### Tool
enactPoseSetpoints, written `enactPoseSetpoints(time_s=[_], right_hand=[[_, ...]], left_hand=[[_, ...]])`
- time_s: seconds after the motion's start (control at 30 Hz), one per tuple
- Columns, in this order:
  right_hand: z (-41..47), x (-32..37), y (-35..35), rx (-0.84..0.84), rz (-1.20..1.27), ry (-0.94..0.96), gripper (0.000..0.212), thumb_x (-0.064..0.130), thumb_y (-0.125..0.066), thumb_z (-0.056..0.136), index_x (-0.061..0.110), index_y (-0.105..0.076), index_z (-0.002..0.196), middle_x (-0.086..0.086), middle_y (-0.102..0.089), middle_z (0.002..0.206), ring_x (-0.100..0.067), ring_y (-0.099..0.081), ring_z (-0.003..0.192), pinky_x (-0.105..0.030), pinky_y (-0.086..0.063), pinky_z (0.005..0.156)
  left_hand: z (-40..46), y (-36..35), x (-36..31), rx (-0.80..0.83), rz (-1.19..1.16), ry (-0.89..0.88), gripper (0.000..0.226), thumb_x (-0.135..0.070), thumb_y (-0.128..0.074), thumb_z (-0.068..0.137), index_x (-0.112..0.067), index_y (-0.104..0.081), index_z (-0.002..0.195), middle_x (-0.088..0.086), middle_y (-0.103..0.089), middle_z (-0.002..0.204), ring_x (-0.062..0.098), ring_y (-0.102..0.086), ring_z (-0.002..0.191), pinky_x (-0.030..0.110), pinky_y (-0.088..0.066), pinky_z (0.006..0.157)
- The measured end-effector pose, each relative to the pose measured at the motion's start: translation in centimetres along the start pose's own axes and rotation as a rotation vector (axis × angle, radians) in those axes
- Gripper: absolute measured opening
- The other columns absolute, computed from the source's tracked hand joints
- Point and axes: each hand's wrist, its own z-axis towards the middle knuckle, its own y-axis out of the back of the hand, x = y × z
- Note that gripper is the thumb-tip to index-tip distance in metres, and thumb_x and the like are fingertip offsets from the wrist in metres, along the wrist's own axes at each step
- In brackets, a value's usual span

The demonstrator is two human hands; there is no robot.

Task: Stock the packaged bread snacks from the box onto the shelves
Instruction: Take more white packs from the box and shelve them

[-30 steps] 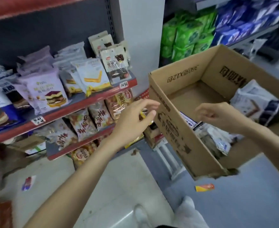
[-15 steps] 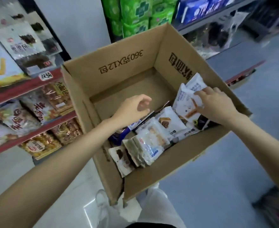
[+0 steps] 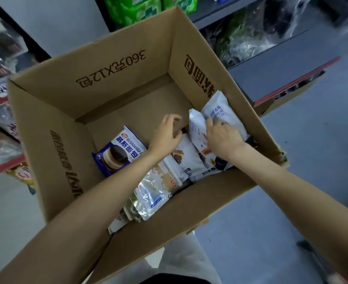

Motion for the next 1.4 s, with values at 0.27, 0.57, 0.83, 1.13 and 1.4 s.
enactPoseSetpoints(time_s=[0.27, 0.57, 0.83, 1.13, 1.4], right_hand=[[-2.7, -0.9, 0.2, -0.143, 0.078, -0.019, 0.034, 0.025, -0.054, 0.093, 0.011, -0.042, 0.121, -0.006, -0.066, 0.093, -0.027, -0.067, 0.083, -0.025, -0.025, 0.045], [-2.0, -1.1, -0.5, -0.146, 0.178, -0.006, 0.052, 0.038, -0.066, 0.085, 0.009, -0.046, 0.123, -0.008, -0.064, 0.108, -0.029, -0.064, 0.097, -0.030, -0.034, 0.061], [-2.2, -2.0, 0.0, -0.215, 0.203, 0.015, 0.041, 0.033, -0.059, 0.089, 0.014, -0.046, 0.123, -0.007, -0.065, 0.098, -0.030, -0.064, 0.085, -0.032, -0.035, 0.058], [-1.2, -2.6, 1.5, -0.029, 0.780, -0.004, 0.042, 0.046, -0.061, 0.085, 0.015, -0.046, 0.110, -0.003, -0.059, 0.090, -0.024, -0.059, 0.078, -0.036, -0.043, 0.060], [-1.3, -0.2, 3.3, 0.020, 1.485, 0.028, 0.033, 0.029, -0.071, 0.083, 0.018, -0.059, 0.111, 0.001, -0.068, 0.108, -0.014, -0.066, 0.096, -0.032, -0.052, 0.085]], left_hand=[[6.7, 2.6, -5.4, 0.225, -0.065, -0.087, 0.049, -0.023, -0.061, 0.090, -0.016, -0.043, 0.136, 0.002, -0.043, 0.141, 0.012, -0.040, 0.129, 0.020, -0.028, 0.101], [8.9, -0.3, -7.7, 0.428, 0.164, -0.032, 0.044, -0.026, -0.080, 0.070, -0.011, -0.053, 0.101, 0.005, -0.058, 0.101, 0.024, -0.055, 0.096, 0.031, -0.041, 0.069], [5.9, 4.1, -4.9, 0.296, -0.228, -0.127, 0.030, -0.032, -0.074, 0.080, -0.023, -0.051, 0.096, -0.014, -0.056, 0.092, 0.000, -0.053, 0.084, 0.022, -0.042, 0.072], [0.1, 10.0, 1.1, -0.406, -0.559, 0.253, 0.030, -0.035, -0.063, 0.089, -0.022, -0.054, 0.115, -0.005, -0.067, 0.110, 0.011, -0.064, 0.102, 0.041, -0.051, 0.093], [-6.2, 16.0, 2.5, -0.724, -0.929, 0.290, 0.032, -0.025, -0.058, 0.094, -0.015, -0.054, 0.125, -0.001, -0.065, 0.120, 0.014, -0.062, 0.111, 0.035, -0.050, 0.095]])
